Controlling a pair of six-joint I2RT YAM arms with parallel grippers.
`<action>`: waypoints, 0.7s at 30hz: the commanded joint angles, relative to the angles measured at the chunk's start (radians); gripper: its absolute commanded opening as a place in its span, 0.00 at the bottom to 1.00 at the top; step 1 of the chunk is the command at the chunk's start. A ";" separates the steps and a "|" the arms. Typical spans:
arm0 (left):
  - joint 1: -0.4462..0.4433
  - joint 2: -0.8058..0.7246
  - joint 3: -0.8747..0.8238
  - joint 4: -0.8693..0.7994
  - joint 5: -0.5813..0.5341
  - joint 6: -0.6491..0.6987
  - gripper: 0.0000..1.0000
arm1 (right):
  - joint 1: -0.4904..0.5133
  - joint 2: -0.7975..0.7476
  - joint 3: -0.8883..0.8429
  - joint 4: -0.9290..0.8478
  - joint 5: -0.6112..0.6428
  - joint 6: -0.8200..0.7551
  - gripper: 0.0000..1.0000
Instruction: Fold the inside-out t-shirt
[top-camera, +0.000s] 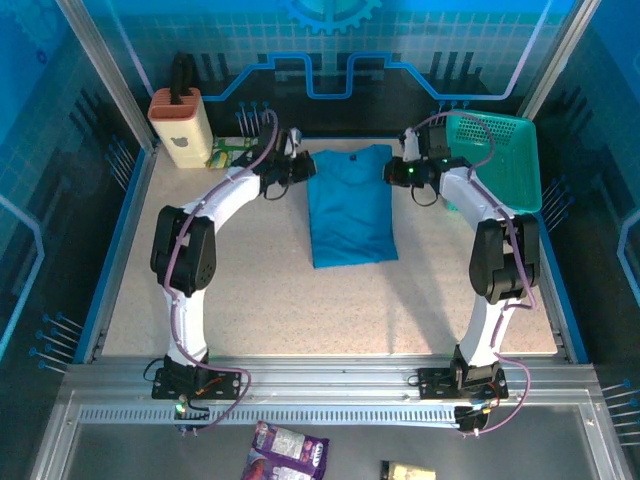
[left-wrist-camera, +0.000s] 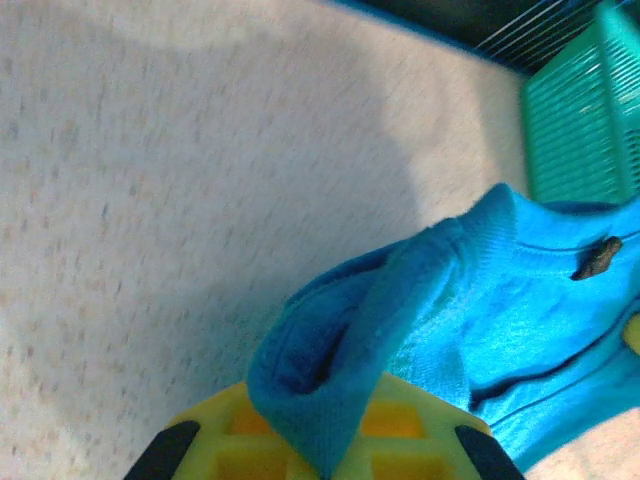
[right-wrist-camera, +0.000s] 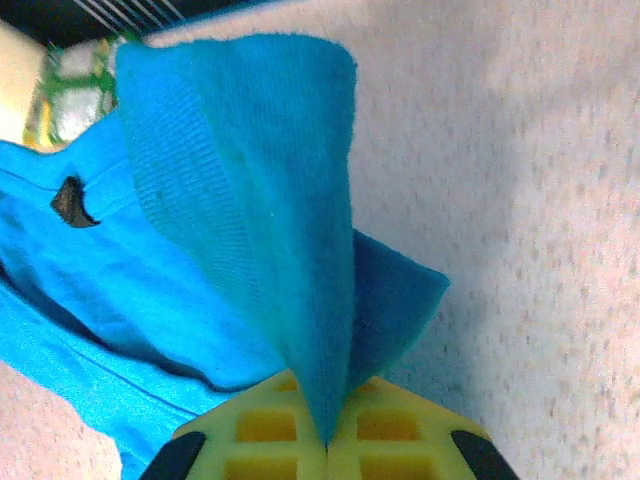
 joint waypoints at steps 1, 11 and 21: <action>0.044 -0.014 0.133 0.060 0.078 0.057 0.00 | -0.027 0.005 0.131 0.118 -0.021 -0.002 0.00; 0.122 0.023 0.307 0.133 0.275 0.115 0.00 | -0.051 0.059 0.199 0.388 -0.163 -0.006 0.00; 0.128 -0.205 -0.235 0.425 0.457 0.135 0.00 | -0.042 -0.144 -0.314 0.698 -0.324 0.007 0.00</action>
